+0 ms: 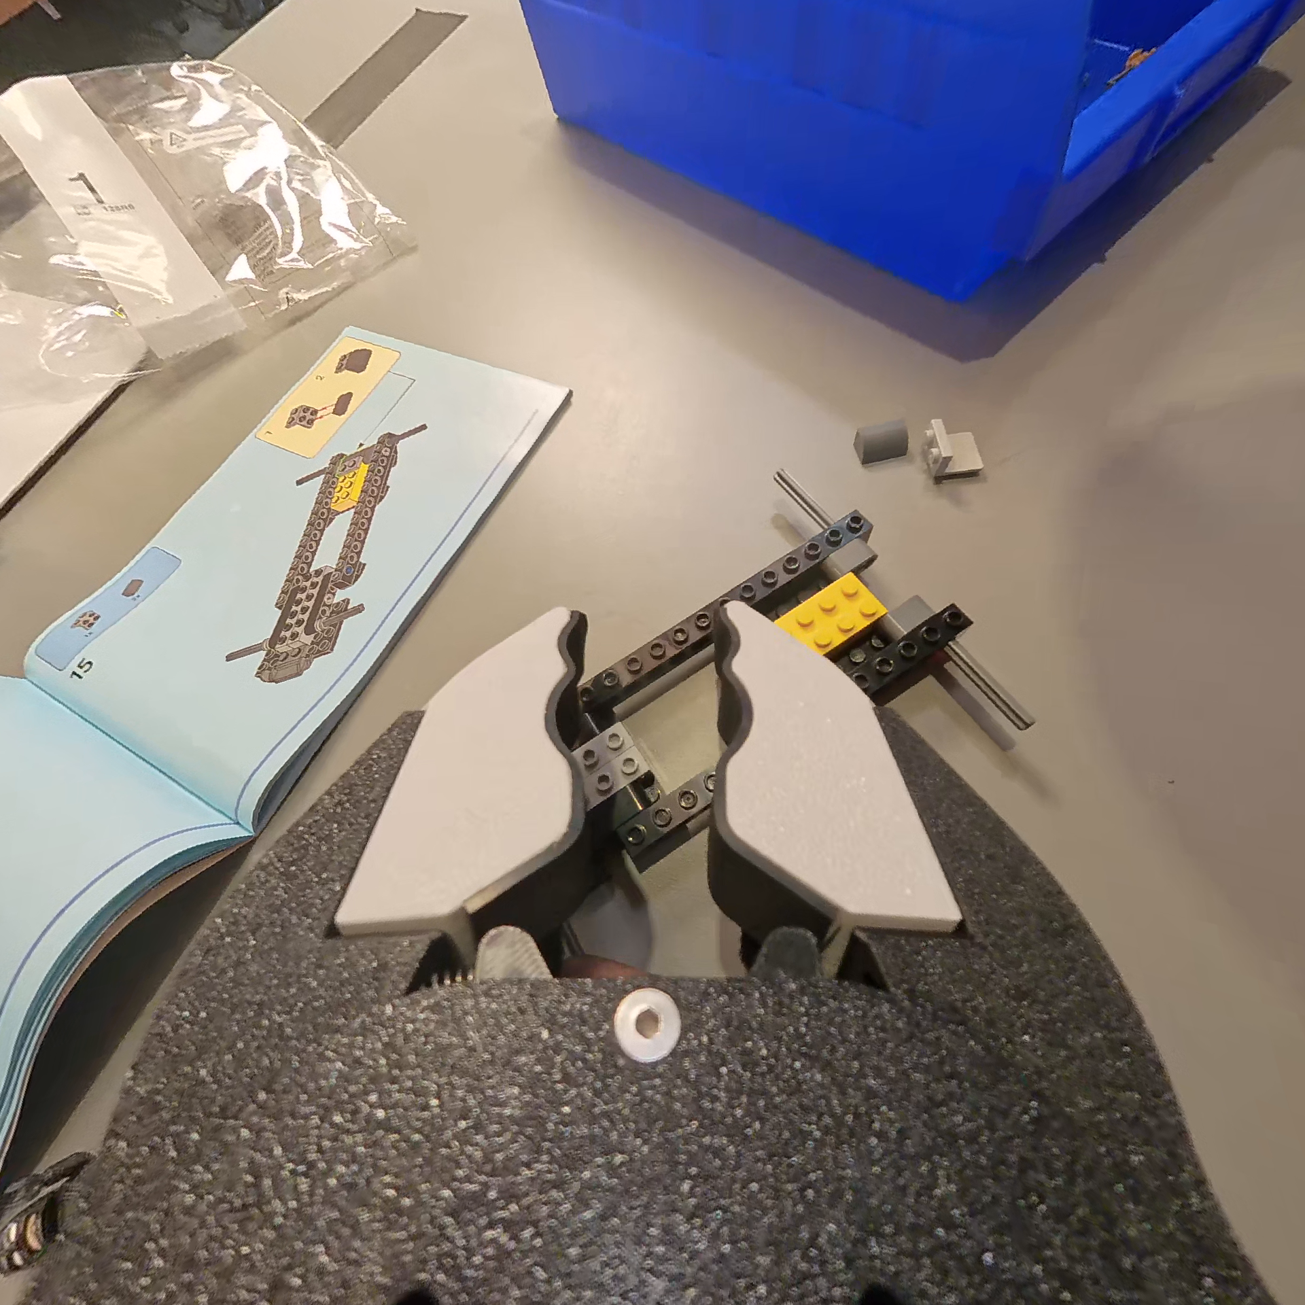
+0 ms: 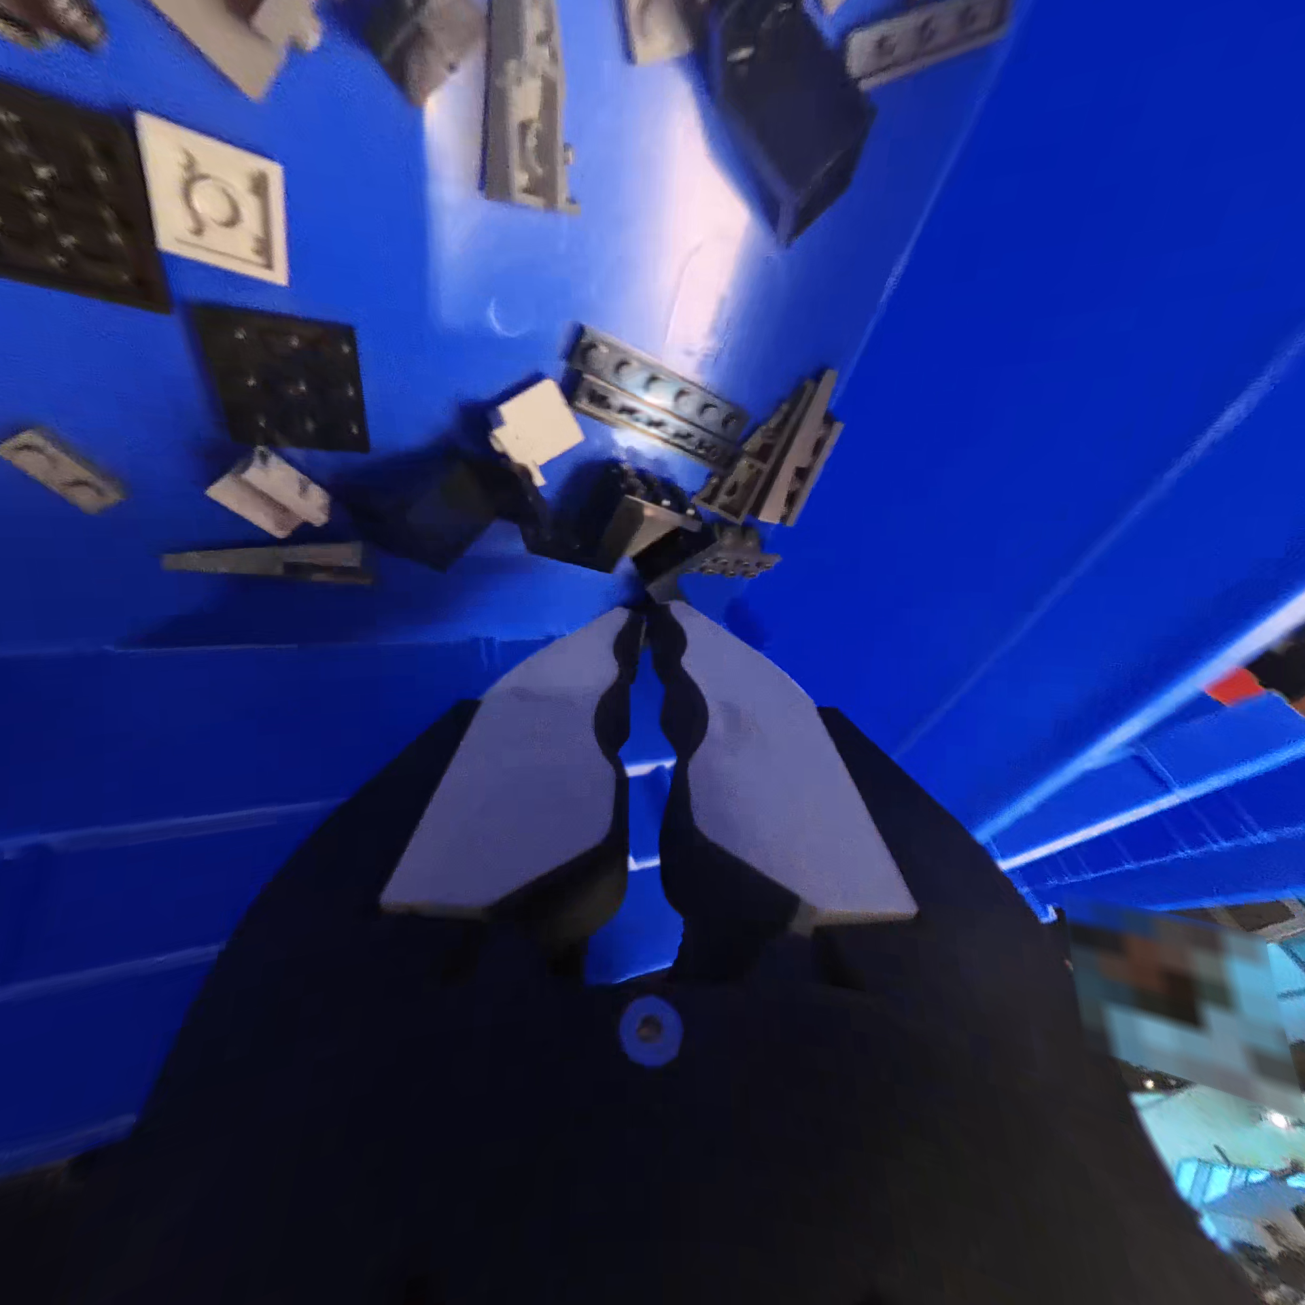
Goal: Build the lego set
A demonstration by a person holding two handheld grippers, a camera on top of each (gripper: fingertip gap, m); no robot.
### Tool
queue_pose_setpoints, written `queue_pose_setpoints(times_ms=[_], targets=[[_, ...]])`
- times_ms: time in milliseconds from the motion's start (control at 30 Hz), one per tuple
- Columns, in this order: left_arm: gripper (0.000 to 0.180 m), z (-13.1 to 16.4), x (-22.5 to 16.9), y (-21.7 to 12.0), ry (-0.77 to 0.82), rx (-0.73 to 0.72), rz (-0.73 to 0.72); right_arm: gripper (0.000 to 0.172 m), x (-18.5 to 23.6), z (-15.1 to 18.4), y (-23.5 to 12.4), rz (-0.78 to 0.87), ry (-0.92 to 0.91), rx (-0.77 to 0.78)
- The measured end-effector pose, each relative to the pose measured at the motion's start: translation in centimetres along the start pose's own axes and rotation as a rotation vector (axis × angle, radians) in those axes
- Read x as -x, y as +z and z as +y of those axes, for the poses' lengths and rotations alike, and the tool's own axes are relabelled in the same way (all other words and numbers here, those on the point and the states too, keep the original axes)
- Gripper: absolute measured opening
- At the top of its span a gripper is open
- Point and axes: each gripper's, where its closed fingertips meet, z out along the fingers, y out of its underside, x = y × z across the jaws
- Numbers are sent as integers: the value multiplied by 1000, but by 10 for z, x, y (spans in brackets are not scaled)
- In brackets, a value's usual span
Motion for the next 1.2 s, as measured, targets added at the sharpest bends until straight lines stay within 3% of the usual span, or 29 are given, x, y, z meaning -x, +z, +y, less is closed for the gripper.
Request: queue_pose_setpoints(times_ms=[233,433,567,667,1200], targets=[[35,0,-2,-1,3,-1,7,1,15,-3,19,-103,-90,112],[35,0,-2,-1,6,1,6,1,1,-34,9,-86,-57,-54],[35,1,-2,-1,4,1,7,5,-12,-16,9,-41,-55,4],[35,1,-3,-1,7,4,9,19,-6,-6,16,-74,-104,46],[32,5,-4,0,-6,22,21,26,2,-20,20,-80,-359,-12]])
